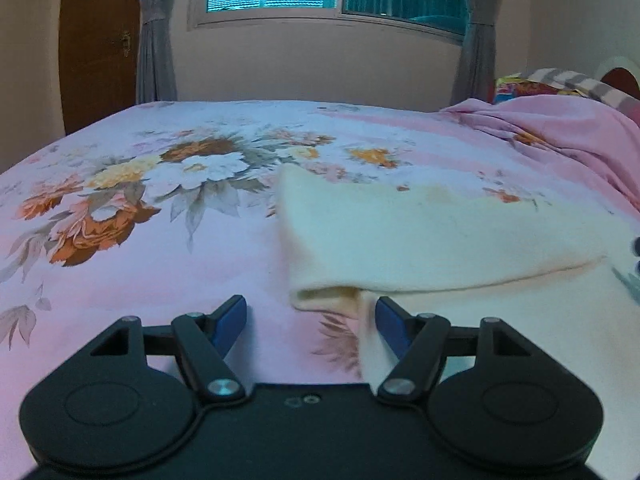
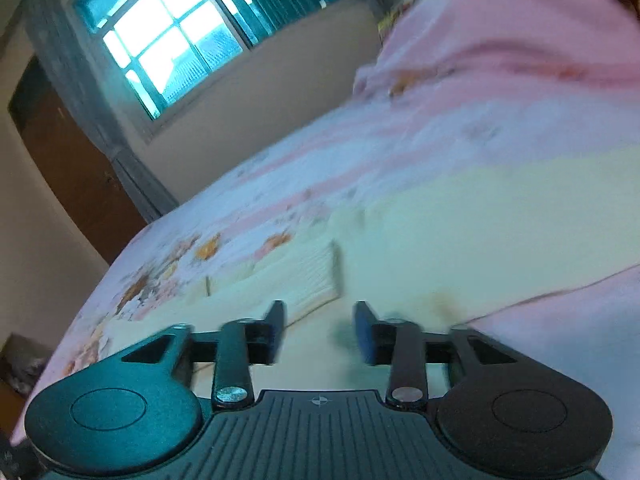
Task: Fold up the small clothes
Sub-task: 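Lay the sleeve across the sweater body and open the left gripper, then grasp the other sleeve cuff with the right gripper and lift it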
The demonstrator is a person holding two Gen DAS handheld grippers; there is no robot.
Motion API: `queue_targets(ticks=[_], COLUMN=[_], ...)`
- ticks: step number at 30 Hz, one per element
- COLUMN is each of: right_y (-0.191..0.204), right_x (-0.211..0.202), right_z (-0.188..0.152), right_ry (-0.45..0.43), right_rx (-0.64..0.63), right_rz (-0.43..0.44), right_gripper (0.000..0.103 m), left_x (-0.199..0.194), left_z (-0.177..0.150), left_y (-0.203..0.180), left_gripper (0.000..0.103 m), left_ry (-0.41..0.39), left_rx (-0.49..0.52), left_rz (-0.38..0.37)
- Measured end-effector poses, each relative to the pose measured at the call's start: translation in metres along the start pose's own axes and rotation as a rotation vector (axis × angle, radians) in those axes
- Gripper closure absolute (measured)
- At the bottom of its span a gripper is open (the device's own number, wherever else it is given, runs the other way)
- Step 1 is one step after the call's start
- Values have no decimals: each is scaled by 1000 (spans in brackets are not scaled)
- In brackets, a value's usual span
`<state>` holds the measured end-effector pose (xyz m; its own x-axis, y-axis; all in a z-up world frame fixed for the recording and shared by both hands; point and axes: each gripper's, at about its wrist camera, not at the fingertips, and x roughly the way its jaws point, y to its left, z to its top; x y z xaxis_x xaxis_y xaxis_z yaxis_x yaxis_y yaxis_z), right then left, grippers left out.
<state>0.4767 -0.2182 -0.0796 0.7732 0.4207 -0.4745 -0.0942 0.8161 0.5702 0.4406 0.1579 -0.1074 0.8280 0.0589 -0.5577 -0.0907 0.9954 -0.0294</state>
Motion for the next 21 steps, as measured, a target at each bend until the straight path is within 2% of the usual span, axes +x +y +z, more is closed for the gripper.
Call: queue_targets(ticks=[1,2,6,8,9,13,15,16,19,21], right_y=[-1,-3,-1,-1,-2,-16,-29,-36,-47,-44], right_x=[14,25,48,53,53,27,19,19,25,23], right_z=[1,0,6,10,13,22,25,26,25,25], right_ry=[20,38,24,32,34,-77,-108,-115,-55,-52], right_rx=[29,55,56,38,32,47,65,73,102,82], right_rz=[5,15,52,41,27,-5,-60,-81,-48,3], right_gripper=[47,46,47,92,100,100,100,100,100,100], left_x=[4,7,7,7,7,7,8,8,7,5], left_z=[-2,-4,-5,-6,-6,-6,-6,-6,-2,0], left_y=[3,6,5,3,3,5,5,5,1,1], left_gripper=[32,31,30,29,29,29,29,29,30,30], left_ry=[11,12,1,-2,-3,-7,-6,-5,-1,-15], left_rx=[-19,-29,-29,-17,-19,-32,-33,-31,-5,-6], left_rz=[-14,-22,-17,-9,-9,-11,-9,-7,1,-1])
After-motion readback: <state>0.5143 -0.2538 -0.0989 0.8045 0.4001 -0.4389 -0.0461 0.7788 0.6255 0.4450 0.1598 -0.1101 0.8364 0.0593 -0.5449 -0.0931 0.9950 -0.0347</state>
